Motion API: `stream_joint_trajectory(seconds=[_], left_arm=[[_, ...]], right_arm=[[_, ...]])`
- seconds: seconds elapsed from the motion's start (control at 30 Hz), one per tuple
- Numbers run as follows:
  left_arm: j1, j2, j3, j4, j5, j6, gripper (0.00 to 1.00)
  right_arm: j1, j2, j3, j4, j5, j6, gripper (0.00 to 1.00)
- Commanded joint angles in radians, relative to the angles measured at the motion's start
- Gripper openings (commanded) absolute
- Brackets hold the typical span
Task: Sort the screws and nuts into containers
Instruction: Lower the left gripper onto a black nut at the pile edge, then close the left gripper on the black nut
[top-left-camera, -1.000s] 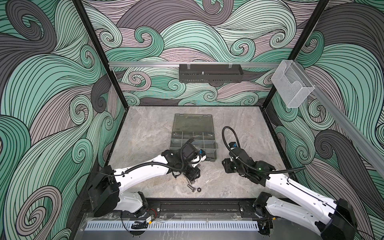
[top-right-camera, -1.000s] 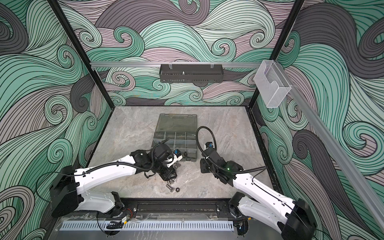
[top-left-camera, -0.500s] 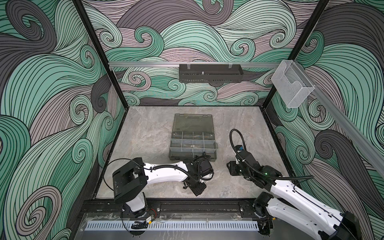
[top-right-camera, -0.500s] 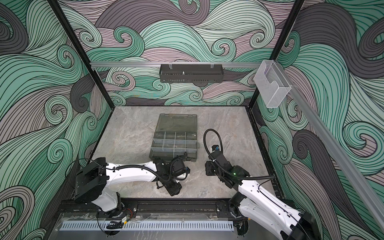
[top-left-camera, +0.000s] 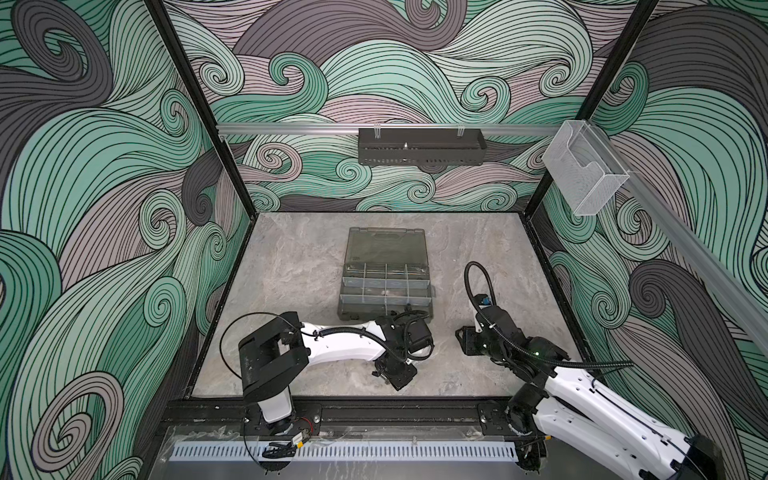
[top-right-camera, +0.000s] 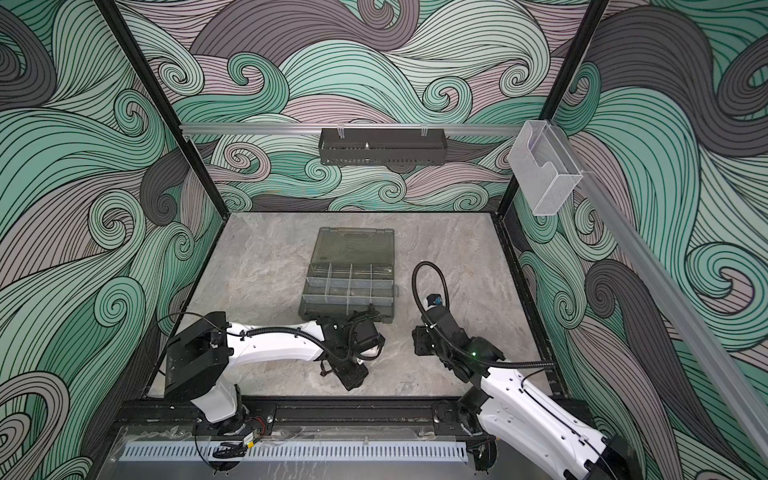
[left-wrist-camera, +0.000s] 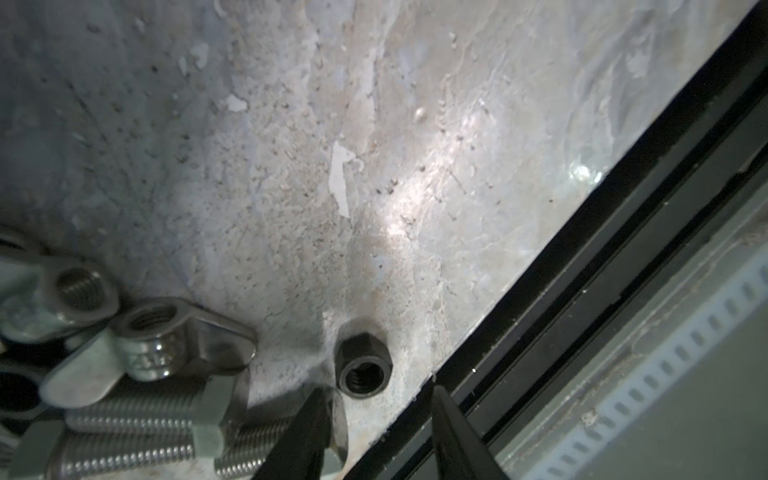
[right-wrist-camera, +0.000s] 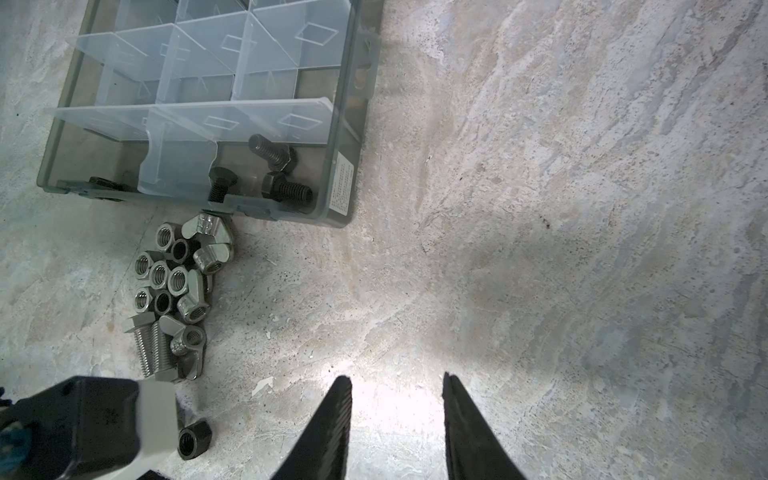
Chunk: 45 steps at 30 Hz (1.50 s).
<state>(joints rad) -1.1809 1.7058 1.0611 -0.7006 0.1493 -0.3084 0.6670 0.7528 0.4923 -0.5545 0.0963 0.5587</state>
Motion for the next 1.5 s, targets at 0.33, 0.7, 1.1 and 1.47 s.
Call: stream_joint_trajectory(seconds=[0.33,0.7,1.1,1.47], left_arm=[[-0.008,0.054,0.039,-0.028,-0.037,0.028,0.45],[-0.012,0.072,0.031,-0.007,-0.043,0.047,0.42],[-0.038,0.104,0.034,-0.006,-0.078,0.059,0.29],[-0.032,0.036,0.073,-0.031,-0.132,0.055,0.20]], right_arm=[[-0.010,0.007,-0.006,-0.008,-0.007,0.009,0.39],[-0.015,0.005,-0.012,-0.007,-0.009,0.008,0.38],[-0.016,0.000,-0.017,-0.007,-0.009,0.012,0.38],[-0.020,0.003,-0.002,-0.008,-0.006,0.016,0.39]])
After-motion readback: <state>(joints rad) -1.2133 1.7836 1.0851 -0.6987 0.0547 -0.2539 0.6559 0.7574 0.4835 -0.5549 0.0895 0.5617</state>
